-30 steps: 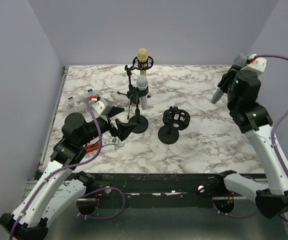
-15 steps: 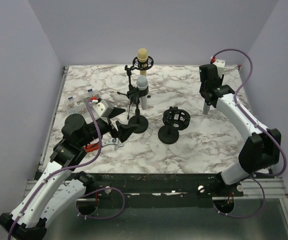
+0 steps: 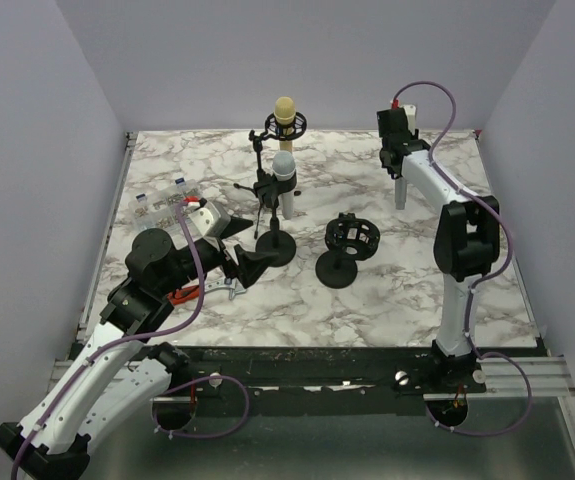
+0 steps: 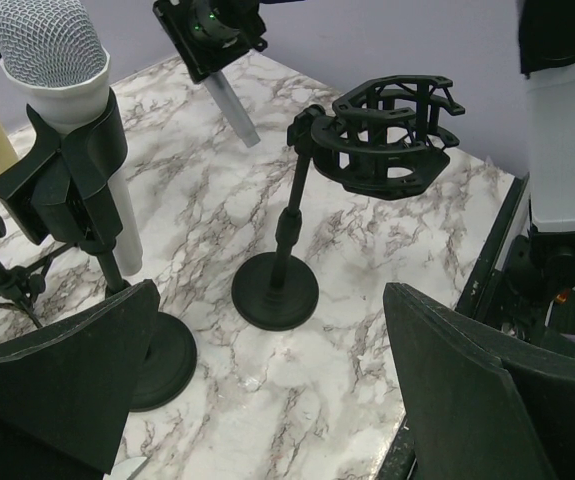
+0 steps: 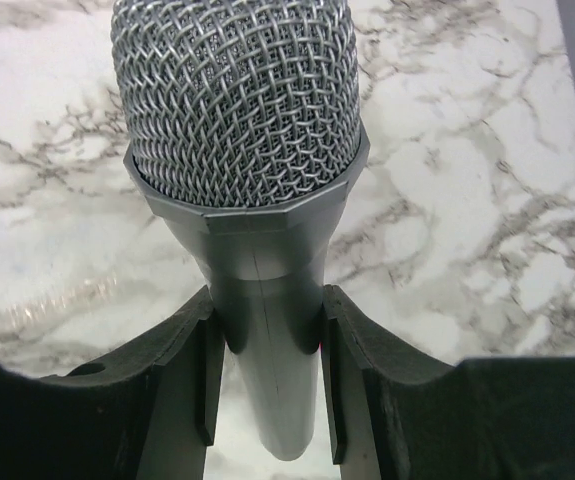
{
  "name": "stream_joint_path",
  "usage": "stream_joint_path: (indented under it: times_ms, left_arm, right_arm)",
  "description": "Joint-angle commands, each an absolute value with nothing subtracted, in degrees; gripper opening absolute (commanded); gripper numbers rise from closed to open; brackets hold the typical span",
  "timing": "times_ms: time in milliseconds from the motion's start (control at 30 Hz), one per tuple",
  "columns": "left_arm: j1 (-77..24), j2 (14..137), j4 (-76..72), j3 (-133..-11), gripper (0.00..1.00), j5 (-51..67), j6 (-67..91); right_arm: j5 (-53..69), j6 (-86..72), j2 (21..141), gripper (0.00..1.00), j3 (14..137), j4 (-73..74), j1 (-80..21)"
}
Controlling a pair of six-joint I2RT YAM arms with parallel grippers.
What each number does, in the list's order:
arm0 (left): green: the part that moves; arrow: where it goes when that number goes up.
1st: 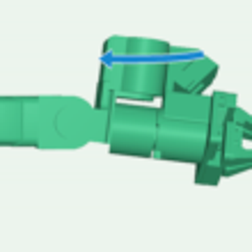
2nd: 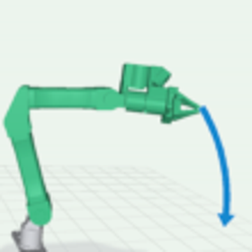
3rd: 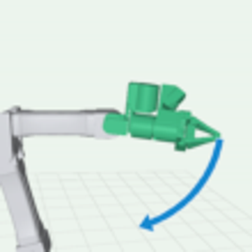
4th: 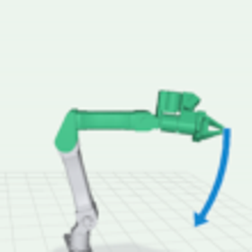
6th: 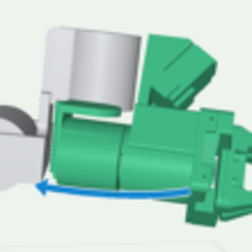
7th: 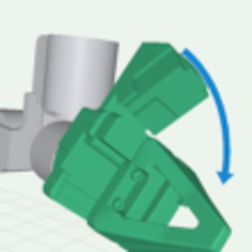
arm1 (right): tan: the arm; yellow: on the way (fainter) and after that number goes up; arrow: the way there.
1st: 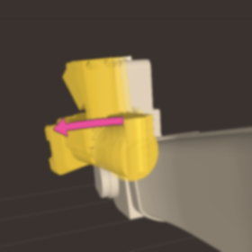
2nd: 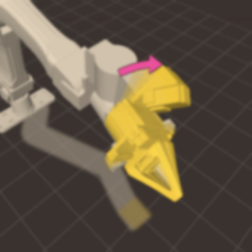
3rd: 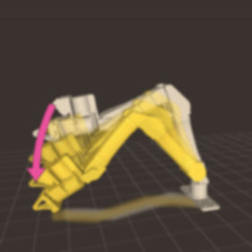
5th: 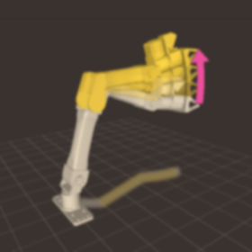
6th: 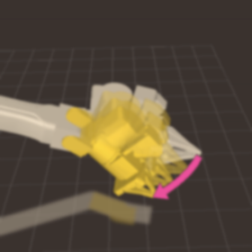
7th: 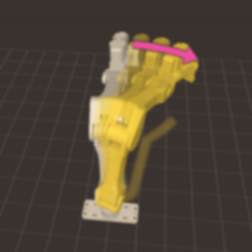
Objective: Remove the microphone from the stand
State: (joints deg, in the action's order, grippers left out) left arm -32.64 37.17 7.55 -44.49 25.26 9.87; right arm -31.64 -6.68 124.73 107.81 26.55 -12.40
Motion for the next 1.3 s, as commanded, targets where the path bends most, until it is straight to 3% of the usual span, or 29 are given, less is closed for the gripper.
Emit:
stream_joint_path:
  times_ms: [0,433,700,933,1267]
  left_arm:
    - [-33.6,36.7,8.2,-46.2,0.99,24.0,8.7]
    - [-33.8,38.5,8.5,-45.9,0.98,21.4,7.6]
    - [-33.8,39.6,8.5,-46.0,0.99,22.0,7.9]
    - [-33.8,40.6,8.5,-45.9,0.99,21.8,7.8]
    - [-33.8,42.1,8.4,-46.0,0.99,21.9,8.0]
  right_arm:
    - [-26.9,-5.0,131.7,0.08,117.0,28.8,-11.3]
    - [-24.6,-4.1,147.0,0.12,132.2,27.1,-10.4]
    - [-22.1,-3.2,149.1,0.17,129.3,24.2,-10.4]
    - [-21.6,-0.9,150.8,0.33,129.3,23.0,-10.4]
    - [-19.2,1.7,150.7,0.63,127.7,21.7,-10.3]
